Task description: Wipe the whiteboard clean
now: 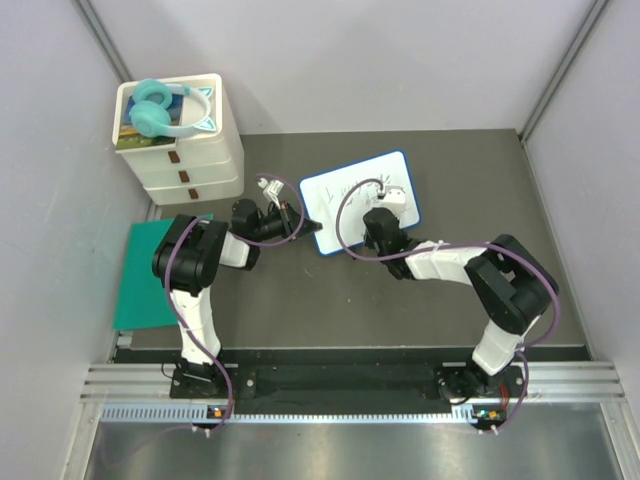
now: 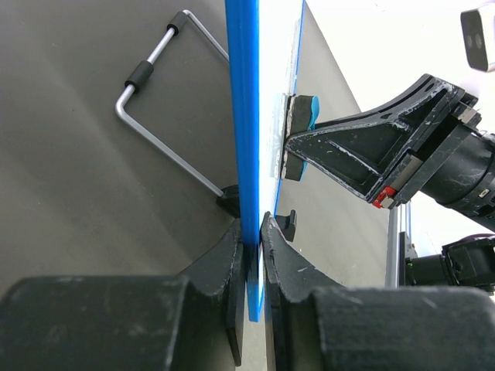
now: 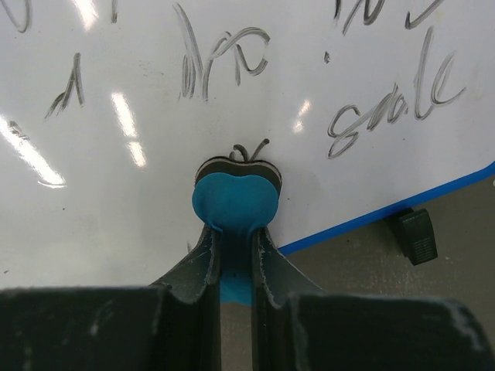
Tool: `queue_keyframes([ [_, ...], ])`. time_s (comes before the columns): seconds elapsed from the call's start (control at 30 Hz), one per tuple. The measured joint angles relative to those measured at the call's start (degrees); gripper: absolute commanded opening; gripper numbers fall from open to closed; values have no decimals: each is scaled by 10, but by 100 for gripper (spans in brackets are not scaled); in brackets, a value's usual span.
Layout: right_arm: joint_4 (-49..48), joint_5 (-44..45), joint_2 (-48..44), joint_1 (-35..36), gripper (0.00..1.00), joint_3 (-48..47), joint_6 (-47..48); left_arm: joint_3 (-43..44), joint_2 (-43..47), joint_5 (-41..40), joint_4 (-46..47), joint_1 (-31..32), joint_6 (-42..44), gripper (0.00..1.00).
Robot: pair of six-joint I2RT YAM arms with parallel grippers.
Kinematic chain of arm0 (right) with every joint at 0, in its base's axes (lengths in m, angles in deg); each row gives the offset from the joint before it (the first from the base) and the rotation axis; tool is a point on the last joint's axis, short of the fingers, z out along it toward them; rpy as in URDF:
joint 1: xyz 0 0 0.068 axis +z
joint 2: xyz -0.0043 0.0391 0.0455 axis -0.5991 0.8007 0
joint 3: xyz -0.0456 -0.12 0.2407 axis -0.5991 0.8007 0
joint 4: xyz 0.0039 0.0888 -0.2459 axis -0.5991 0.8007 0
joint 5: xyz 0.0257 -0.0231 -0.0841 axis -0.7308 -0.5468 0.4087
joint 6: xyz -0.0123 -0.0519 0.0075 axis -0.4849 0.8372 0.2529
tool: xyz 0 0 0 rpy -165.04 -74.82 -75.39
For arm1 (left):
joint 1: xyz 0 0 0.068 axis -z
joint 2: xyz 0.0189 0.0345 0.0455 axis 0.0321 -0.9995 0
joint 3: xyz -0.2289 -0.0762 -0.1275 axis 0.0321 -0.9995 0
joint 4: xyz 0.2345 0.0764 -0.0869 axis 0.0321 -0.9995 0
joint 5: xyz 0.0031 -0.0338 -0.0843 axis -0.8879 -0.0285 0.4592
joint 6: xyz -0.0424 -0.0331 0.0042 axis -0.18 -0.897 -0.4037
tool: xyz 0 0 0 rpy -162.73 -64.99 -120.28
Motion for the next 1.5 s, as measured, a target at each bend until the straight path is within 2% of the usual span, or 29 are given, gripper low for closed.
queue_keyframes([
  [0.23,38,-26,3,1,0,-35,62,0,0,0,0,0,0,0],
  [0.73,158,-150,105,6,0,-270,157,1,11,-35,-30,-2,20,0],
  [1.03,148,-236,133,7,0,-328,184,8,21,-37,-71,2,45,0],
  [1.5,171,-236,156,-22,0,-382,173,18,26,-45,-101,7,58,0],
])
